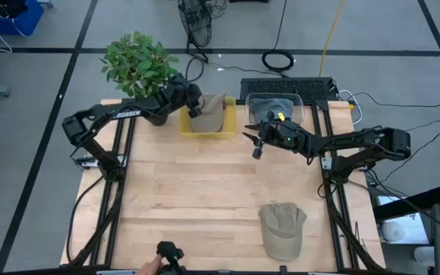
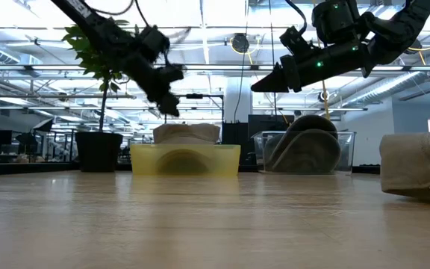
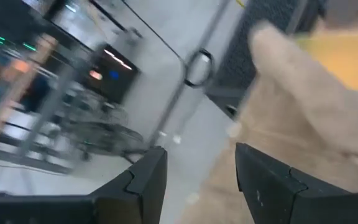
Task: Pick & Place hat
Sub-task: Put the left brown cap into the yellow bin
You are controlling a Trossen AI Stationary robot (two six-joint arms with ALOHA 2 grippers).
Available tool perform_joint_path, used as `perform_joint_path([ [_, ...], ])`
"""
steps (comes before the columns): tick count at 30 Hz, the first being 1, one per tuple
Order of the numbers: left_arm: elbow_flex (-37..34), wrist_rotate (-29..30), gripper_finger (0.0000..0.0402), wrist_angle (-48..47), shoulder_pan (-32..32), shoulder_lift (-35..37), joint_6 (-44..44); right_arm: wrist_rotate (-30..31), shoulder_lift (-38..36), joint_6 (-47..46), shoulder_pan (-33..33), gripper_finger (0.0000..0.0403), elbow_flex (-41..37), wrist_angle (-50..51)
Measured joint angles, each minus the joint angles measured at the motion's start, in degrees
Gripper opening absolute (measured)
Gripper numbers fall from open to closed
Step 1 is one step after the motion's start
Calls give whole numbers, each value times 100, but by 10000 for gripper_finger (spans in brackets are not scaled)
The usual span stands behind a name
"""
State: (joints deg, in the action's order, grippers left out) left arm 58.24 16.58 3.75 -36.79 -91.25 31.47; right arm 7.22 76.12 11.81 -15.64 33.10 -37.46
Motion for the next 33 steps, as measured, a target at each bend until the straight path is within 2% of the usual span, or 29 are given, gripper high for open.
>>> perform_joint_path([
  [4, -9, -283, 191, -29, -175, -331, -137, -2, 0, -2, 0, 105, 0, 1],
  [11, -7, -297, 191, -19, -326, -841, -58, 0, 0, 1, 0, 105, 0, 1],
  [26, -7, -344, 191, 170, -248, -964, -339, -1, 0, -16, -1, 105, 0, 3],
  [33, -7, -643, 191, 194, -248, -967, -537, -2, 0, -19, 0, 105, 0, 3],
])
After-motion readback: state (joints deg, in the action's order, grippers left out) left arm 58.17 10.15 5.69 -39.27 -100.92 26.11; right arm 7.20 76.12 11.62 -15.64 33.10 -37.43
